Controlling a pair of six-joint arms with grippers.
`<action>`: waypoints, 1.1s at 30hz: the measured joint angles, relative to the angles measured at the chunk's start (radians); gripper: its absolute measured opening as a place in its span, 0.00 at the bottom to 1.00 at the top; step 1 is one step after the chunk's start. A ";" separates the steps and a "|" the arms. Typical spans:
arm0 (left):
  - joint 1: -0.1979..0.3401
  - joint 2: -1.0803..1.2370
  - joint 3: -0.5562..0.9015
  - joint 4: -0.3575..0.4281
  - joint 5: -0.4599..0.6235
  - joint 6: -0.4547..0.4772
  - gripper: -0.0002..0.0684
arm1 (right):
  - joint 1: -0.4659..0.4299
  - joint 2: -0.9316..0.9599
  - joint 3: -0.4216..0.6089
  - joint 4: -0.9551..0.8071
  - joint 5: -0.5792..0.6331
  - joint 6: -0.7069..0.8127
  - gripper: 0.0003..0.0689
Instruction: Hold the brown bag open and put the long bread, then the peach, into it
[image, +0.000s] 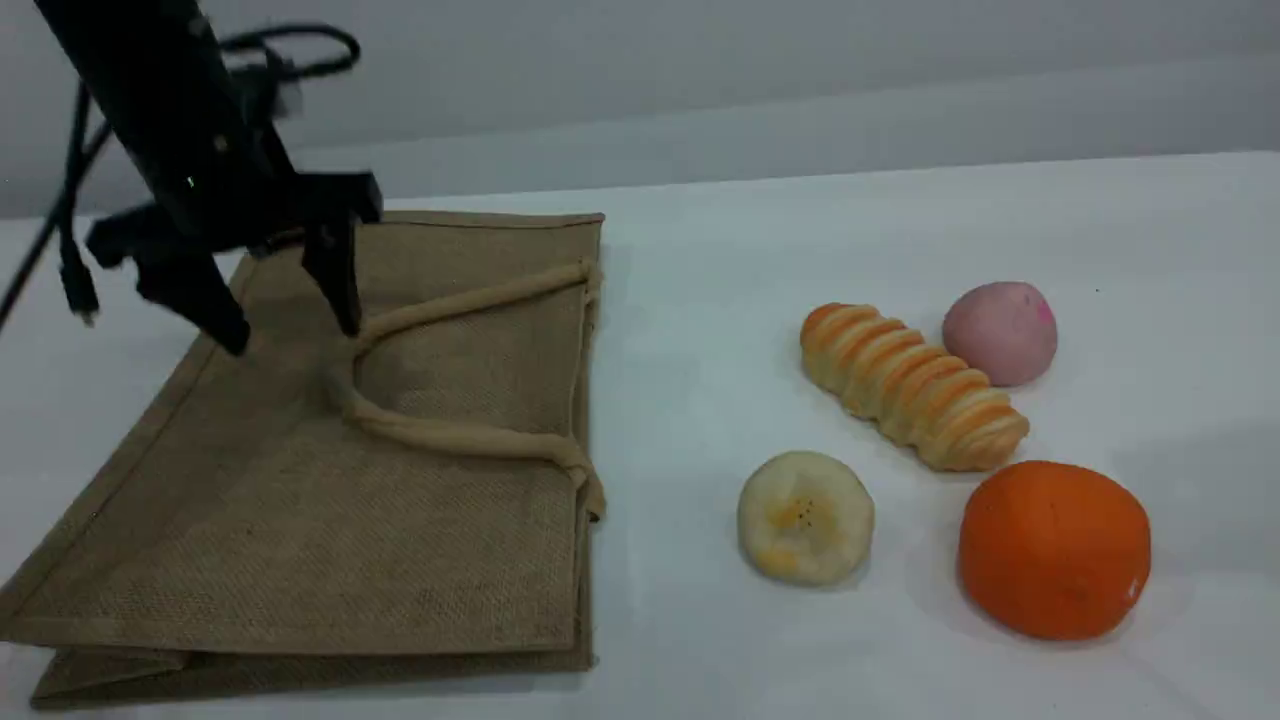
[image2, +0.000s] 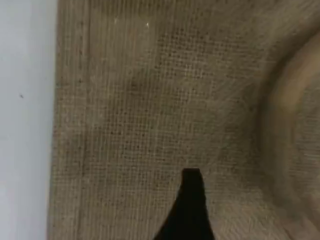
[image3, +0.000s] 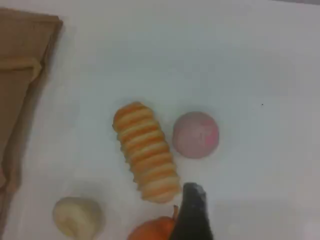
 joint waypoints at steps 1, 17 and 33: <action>0.000 0.013 -0.001 -0.010 -0.007 0.000 0.84 | 0.000 0.000 0.000 0.000 0.000 0.000 0.75; 0.000 0.101 -0.021 -0.036 -0.039 0.004 0.82 | 0.000 0.000 0.000 0.000 0.000 0.000 0.75; 0.000 0.101 -0.020 -0.037 -0.056 0.013 0.16 | 0.000 0.000 0.000 0.002 0.003 0.000 0.75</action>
